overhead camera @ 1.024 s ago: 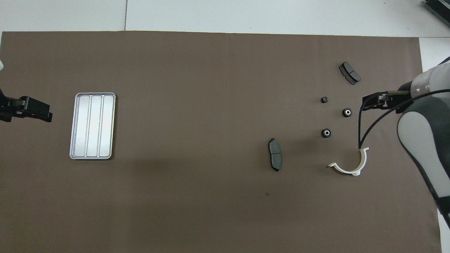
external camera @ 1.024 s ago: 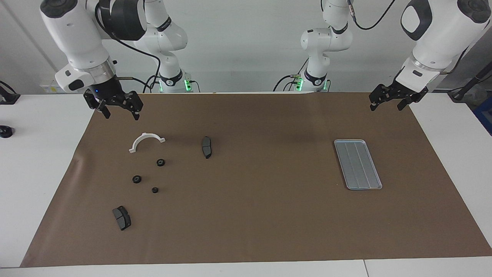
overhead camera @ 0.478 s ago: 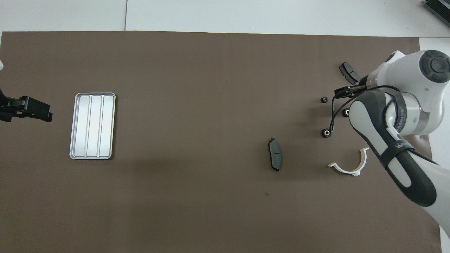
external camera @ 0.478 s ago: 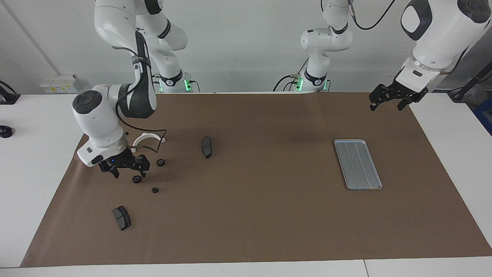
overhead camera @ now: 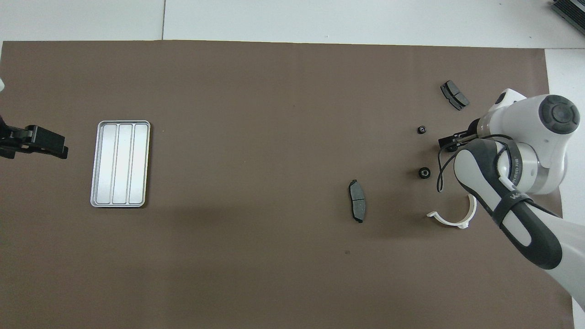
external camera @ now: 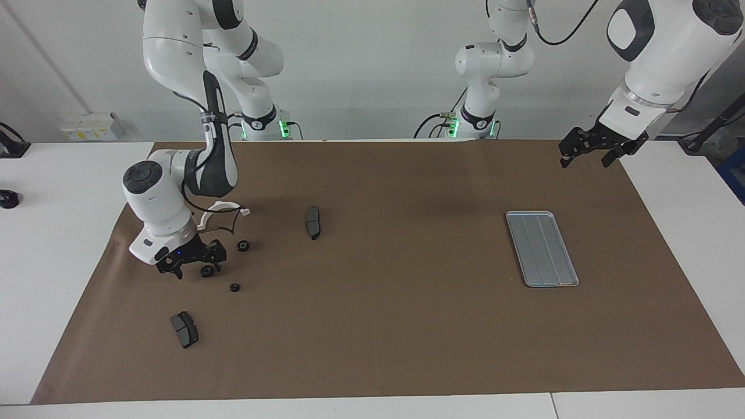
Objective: Pick bearing gear from pile to tray
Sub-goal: 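Reach the right gripper down to a small black bearing in the pile, then close the right gripper on the black bearing and lift it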
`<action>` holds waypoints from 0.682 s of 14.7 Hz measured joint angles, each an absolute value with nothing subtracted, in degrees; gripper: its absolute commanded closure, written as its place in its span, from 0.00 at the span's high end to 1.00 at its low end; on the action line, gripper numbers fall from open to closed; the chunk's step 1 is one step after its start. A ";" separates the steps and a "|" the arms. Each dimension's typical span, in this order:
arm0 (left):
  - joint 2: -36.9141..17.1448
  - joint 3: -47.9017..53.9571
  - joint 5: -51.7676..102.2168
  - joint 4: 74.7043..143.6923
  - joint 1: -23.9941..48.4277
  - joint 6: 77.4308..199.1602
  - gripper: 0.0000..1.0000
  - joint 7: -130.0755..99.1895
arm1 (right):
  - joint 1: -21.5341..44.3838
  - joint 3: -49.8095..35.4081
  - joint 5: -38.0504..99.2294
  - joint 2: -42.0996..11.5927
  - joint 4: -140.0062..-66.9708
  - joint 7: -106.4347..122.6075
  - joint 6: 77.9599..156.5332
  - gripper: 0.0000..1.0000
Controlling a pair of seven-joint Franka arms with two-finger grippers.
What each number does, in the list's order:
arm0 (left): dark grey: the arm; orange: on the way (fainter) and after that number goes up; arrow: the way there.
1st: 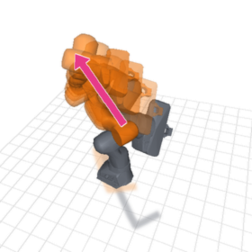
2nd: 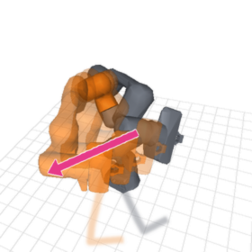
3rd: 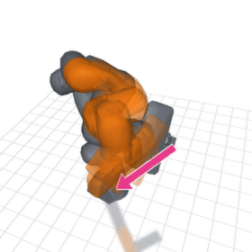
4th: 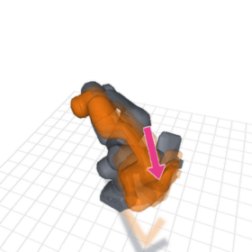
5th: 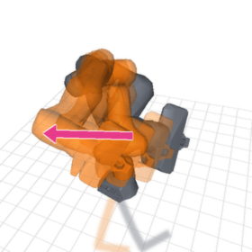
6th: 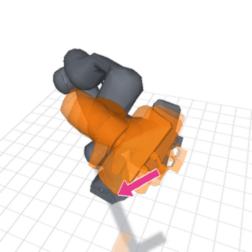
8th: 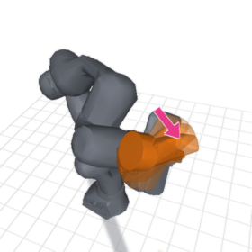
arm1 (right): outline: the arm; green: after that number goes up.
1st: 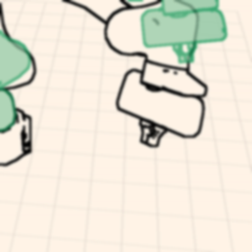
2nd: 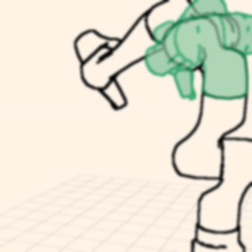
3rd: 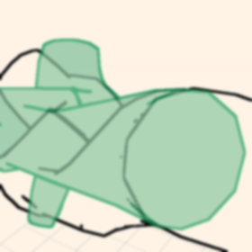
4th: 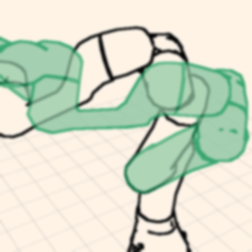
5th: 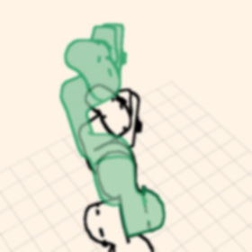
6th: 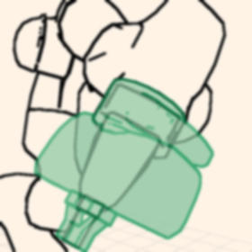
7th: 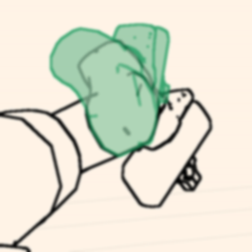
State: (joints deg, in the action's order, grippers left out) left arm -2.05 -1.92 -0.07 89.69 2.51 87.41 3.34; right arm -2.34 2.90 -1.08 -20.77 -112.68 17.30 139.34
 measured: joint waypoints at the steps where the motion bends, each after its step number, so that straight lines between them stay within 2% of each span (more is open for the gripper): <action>1: -2.05 -1.92 -0.07 89.69 2.51 87.41 1.00 3.34 | -2.33 2.86 -1.08 -20.74 -113.35 17.30 139.66 1.00; 3: -2.05 -1.92 -0.07 89.69 2.51 87.41 1.00 3.34 | -2.31 2.78 -1.08 -20.57 -113.94 17.30 139.78 0.79; 4: -2.05 -1.93 -0.07 89.69 2.51 87.41 1.00 3.34 | -2.31 2.77 -1.08 -20.48 -114.04 17.30 139.97 0.74; 7: -2.05 -1.93 -0.07 89.69 2.51 87.41 1.00 3.34 | -2.31 2.77 -1.08 -20.45 -114.40 17.30 141.90 0.65; 10: -2.05 -1.93 -0.07 89.69 2.51 87.41 1.00 3.34 | -2.31 2.76 -0.95 -20.45 -114.57 17.30 142.22 0.62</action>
State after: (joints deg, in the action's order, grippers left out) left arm -2.05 -1.93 -0.07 89.69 2.51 87.41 3.34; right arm -2.31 2.76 -0.95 -20.45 -114.57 17.30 142.22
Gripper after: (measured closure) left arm 0.000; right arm 0.344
